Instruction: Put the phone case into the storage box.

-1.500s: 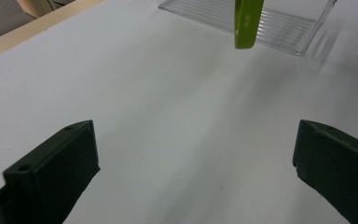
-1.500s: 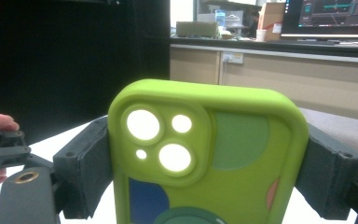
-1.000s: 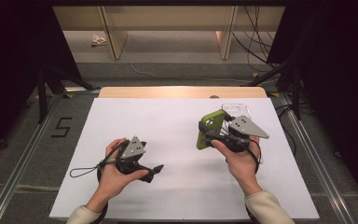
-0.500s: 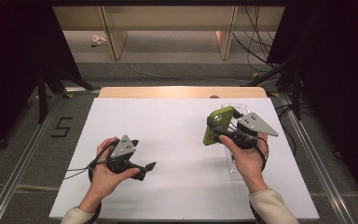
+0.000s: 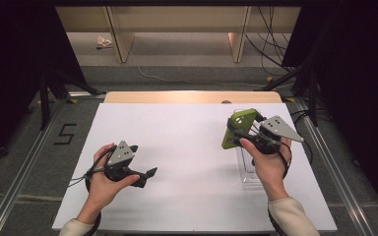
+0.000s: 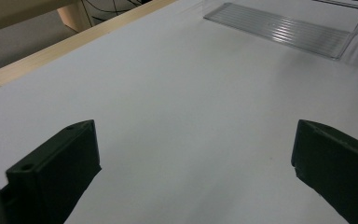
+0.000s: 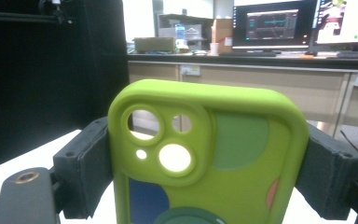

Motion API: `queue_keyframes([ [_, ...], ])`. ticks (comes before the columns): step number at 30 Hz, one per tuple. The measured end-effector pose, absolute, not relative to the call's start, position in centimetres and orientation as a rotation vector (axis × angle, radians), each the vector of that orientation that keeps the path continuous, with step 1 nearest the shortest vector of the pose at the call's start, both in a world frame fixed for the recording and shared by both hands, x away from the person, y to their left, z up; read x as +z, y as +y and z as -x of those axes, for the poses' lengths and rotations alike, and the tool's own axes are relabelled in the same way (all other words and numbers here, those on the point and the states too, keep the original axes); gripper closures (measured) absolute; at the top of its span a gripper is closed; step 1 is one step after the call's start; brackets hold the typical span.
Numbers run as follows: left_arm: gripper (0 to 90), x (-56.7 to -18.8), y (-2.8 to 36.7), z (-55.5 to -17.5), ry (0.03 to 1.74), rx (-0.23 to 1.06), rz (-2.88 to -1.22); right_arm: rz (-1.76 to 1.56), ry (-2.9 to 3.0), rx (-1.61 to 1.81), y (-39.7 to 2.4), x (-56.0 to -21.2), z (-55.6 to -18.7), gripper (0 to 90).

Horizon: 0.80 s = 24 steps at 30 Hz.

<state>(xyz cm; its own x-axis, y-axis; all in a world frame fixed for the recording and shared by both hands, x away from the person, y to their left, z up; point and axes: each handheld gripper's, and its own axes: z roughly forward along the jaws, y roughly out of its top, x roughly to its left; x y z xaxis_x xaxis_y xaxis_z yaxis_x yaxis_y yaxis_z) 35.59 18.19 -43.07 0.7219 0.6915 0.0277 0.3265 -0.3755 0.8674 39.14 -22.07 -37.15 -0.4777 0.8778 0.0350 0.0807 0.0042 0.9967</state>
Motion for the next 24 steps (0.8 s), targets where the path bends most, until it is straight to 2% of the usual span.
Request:
queue_keyframes([
  [24, 0.3, -43.3, 19.3, -35.8, 0.811, 0.508, -1.972, -1.06, 1.55, 1.489, -24.6, -36.8, -39.6, 16.5],
])
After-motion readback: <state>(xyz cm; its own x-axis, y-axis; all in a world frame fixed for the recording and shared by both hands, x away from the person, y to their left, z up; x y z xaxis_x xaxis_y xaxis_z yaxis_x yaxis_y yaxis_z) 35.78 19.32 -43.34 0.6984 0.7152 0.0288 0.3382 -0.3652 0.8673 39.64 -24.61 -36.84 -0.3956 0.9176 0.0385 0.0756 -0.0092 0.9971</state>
